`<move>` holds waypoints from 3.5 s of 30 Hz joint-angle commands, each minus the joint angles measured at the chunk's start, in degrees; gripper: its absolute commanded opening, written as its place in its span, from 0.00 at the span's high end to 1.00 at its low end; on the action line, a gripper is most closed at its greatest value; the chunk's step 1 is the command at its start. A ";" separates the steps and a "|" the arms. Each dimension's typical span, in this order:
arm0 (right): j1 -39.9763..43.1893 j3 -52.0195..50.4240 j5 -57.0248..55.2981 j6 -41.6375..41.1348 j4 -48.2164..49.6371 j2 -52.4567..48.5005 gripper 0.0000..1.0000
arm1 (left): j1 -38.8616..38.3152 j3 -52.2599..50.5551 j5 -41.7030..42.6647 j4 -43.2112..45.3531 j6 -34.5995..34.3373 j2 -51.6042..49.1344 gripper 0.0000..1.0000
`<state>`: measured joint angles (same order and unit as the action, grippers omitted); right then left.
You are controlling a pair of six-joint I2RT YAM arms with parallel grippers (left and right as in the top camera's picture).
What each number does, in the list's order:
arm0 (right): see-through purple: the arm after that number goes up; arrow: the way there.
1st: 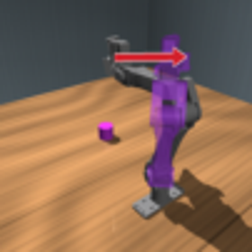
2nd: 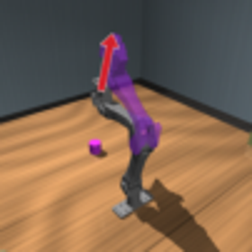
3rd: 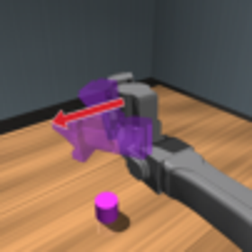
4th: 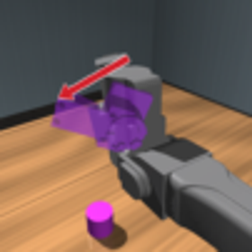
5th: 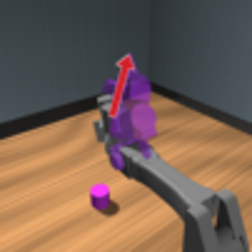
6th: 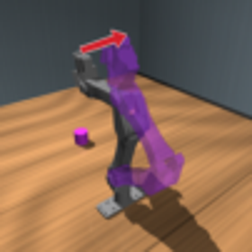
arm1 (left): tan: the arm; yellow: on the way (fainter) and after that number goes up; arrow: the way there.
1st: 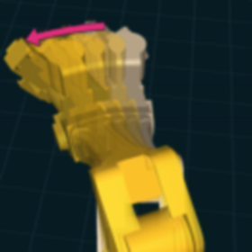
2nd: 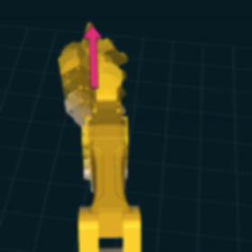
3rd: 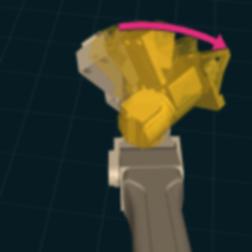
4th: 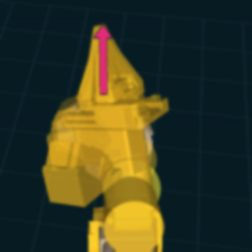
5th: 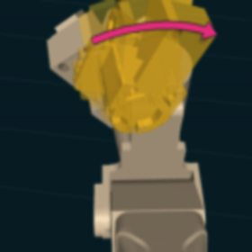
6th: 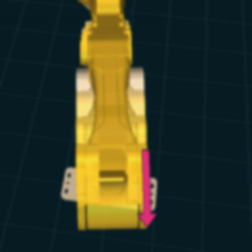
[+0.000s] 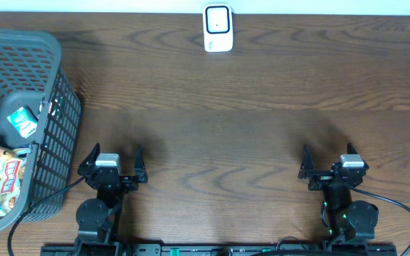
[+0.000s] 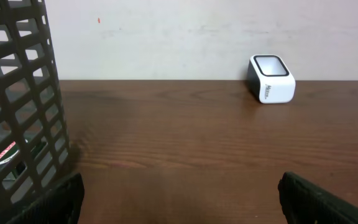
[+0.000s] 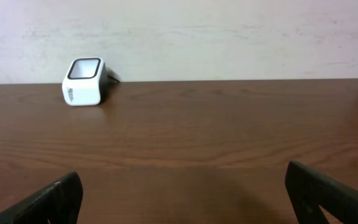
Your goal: Scan the item barcode
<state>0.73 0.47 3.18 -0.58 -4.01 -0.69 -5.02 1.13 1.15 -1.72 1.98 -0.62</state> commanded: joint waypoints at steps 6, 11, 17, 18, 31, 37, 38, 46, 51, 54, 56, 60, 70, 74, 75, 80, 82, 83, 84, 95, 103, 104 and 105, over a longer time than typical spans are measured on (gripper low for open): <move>0.02 -0.13 0.00 0.66 -0.11 0.31 0.01 | 0.24 -0.90 -1.60 -2.51 0.98 0.39 0.02; 0.02 -0.13 0.00 0.66 -0.11 0.31 0.01 | 0.24 -0.90 -1.60 -2.51 0.98 0.39 0.02; 0.02 -0.13 0.00 0.66 -0.11 0.31 0.01 | 0.24 -0.90 -1.62 -2.51 0.98 0.39 0.02; 0.02 -0.13 0.00 0.66 -0.11 0.31 0.01 | 0.24 -0.90 -1.60 -2.51 0.98 0.39 0.02; 0.02 -0.13 0.00 0.66 -0.11 0.31 0.01 | 0.17 -0.85 6.19 -1.66 -15.13 0.37 0.02; 0.02 -0.13 0.00 0.66 -0.11 0.31 0.01 | 0.20 -0.83 13.38 12.68 -19.69 0.37 0.03; 0.02 -0.13 0.00 0.66 -0.11 0.31 0.01 | 0.20 -0.70 13.64 16.26 -19.76 0.35 0.02; 0.02 -0.13 0.00 0.66 -0.11 0.31 0.01 | 0.20 8.31 13.60 23.30 -19.85 -2.34 0.03; 0.02 -0.13 0.00 0.66 -0.11 0.31 0.01 | 0.20 20.50 13.73 23.23 -19.19 -12.20 0.03; 0.02 -0.13 0.00 0.66 -0.11 0.31 0.01 | 0.20 29.11 16.55 20.46 -15.30 -20.44 0.03; 0.02 -0.13 0.00 0.66 -0.11 0.31 0.01 | 0.20 35.39 17.75 14.99 -13.64 -26.27 0.02; 0.02 -0.13 0.00 0.66 -0.11 0.31 0.01 | 0.20 49.86 17.73 -1.95 -13.38 -38.42 0.02; 0.02 -0.13 0.00 0.66 -0.11 0.31 0.01 | 2.89 97.15 8.26 -43.87 -0.02 -68.35 0.02; 0.02 -0.13 0.00 0.66 -0.11 0.31 0.01 | 6.93 111.99 5.57 -55.60 1.49 -77.88 0.03; 0.02 -0.13 0.00 0.66 -0.11 0.31 0.01 | 8.63 114.81 5.62 -57.70 1.46 -79.93 0.02; 0.02 -0.13 0.00 0.66 -0.11 0.31 0.01 | 19.87 120.63 5.66 -63.54 1.16 -85.79 0.03; 0.02 -0.13 0.00 0.66 -0.11 0.31 0.01 | 25.03 120.61 5.62 -65.24 1.20 -86.79 0.02; 0.02 -0.13 0.00 0.66 -0.11 0.31 0.01 | 27.80 120.61 5.64 -66.16 1.20 -87.30 0.02; 0.02 -0.13 0.00 0.66 -0.11 0.31 0.01 | 30.58 120.61 5.60 -67.08 1.22 -87.82 0.02; 0.02 -0.13 0.00 0.66 -0.11 0.31 0.01 | 46.84 118.20 5.64 -76.28 1.44 -89.94 0.02; 0.02 -0.13 0.00 0.66 -0.11 0.31 0.01 | 47.91 107.19 5.29 -74.62 5.97 -89.99 0.03; 0.02 -0.13 0.00 0.66 -0.11 0.31 0.01 | 47.91 105.24 4.37 -74.05 5.95 -89.99 0.03; 0.02 -0.13 0.00 0.66 -0.11 0.31 0.01 | 47.91 102.90 2.23 -73.57 5.95 -89.99 0.02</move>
<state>0.73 0.45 3.18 -0.56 -3.99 -0.69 42.65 109.23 6.94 -76.03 6.09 -90.32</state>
